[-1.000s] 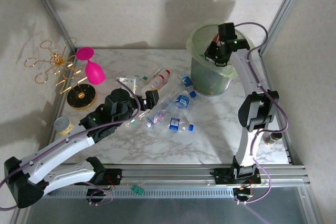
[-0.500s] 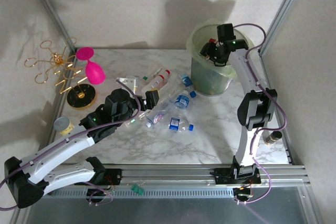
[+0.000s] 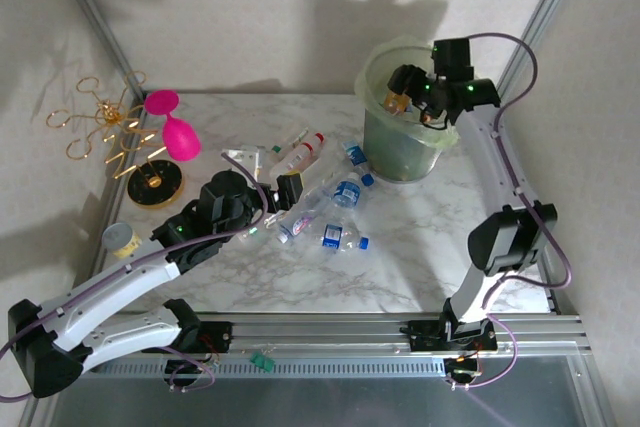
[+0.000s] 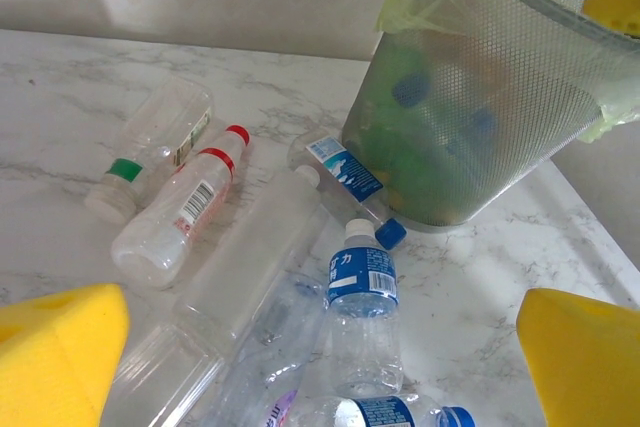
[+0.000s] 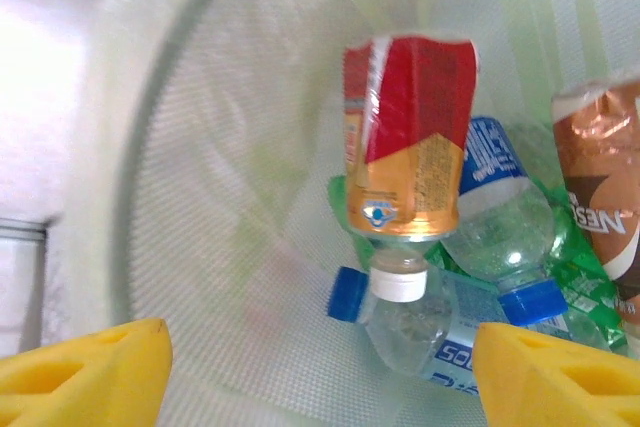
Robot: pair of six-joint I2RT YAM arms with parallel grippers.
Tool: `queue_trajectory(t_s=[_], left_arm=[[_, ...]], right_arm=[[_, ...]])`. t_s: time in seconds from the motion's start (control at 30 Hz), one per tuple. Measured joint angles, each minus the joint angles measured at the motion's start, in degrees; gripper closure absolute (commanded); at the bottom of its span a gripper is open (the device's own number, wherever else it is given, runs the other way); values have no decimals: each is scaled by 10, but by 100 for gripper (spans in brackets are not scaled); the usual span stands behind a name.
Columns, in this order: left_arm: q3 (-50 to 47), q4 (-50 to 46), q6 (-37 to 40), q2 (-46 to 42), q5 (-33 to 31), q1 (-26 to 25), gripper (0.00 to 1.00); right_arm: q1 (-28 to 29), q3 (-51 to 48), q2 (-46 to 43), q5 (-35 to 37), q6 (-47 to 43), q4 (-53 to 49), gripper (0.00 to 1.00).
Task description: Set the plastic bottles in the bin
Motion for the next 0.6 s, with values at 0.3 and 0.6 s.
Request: queue_trajectory(t_s=[0.3, 0.6], left_arm=[[-7, 4, 8, -56, 6, 0, 0], [19, -44, -24, -69, -12, -1, 1]], right_arm=[[-1, -198, -210, -91, -12, 149, 22], [3, -403, -412, -180, -3, 285, 24]])
